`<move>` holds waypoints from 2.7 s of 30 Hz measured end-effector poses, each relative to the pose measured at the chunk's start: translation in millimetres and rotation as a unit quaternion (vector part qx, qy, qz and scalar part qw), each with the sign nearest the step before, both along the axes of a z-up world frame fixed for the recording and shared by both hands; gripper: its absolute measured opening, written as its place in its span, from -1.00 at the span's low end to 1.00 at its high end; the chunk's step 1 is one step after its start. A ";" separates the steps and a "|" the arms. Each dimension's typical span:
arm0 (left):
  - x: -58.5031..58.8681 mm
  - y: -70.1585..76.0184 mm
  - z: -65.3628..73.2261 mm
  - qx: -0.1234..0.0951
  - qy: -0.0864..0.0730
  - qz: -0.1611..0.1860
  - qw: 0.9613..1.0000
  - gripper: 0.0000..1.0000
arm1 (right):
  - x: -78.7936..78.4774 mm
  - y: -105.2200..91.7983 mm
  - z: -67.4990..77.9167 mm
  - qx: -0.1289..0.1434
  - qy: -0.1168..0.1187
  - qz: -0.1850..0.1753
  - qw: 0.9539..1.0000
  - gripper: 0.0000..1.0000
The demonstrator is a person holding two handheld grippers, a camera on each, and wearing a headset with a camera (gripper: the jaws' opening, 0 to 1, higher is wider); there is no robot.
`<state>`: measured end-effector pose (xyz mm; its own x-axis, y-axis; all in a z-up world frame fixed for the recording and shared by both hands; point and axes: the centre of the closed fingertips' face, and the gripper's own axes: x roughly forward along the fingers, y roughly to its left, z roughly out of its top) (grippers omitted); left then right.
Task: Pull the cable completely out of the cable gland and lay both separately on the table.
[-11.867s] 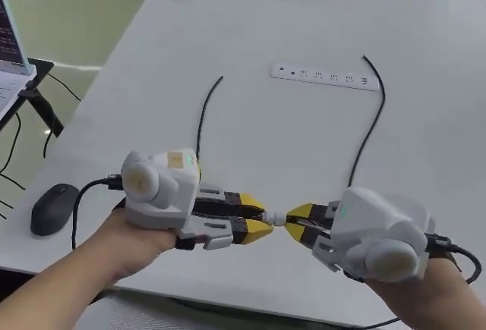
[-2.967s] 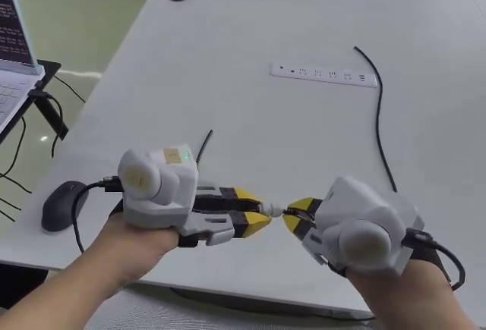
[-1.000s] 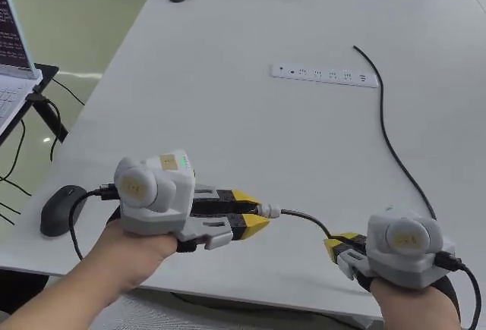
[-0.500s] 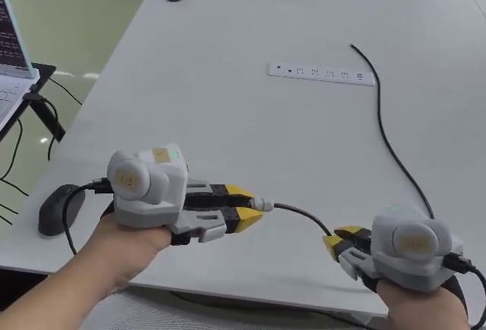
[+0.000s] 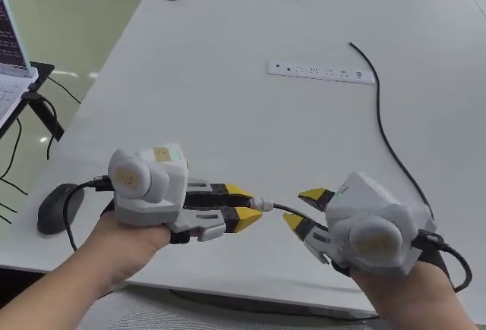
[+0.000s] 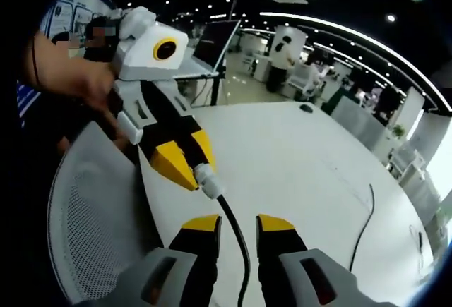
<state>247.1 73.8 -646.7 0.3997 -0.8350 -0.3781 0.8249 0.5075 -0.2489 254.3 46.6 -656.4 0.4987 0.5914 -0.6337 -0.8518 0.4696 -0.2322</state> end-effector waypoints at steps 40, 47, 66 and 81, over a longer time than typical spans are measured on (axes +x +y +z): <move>-0.1 -5.3 3.2 0.001 -0.007 -0.006 1.000 -0.71 | 3.8 -5.4 -8.5 0.012 0.020 -0.016 1.000 -1.00; 1.4 -2.6 7.0 -0.005 -0.010 0.000 1.000 -0.71 | 12.7 -27.7 -21.0 0.026 0.051 -0.070 0.996 -1.00; -1.4 -3.0 5.9 -0.008 -0.011 -0.001 1.000 -0.71 | 16.7 -77.6 -73.7 0.088 0.168 -0.224 0.956 -1.00; -0.3 0.7 6.4 -0.006 -0.013 0.002 1.000 -0.71 | 11.0 -78.7 -80.4 0.096 0.173 -0.227 0.954 -0.99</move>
<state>246.8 74.5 -640.3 0.4124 -0.8379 -0.3577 0.8293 0.5078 -0.2334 265.3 -32.1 -736.7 0.5125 0.4858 -0.7081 -0.5605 0.8139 0.1528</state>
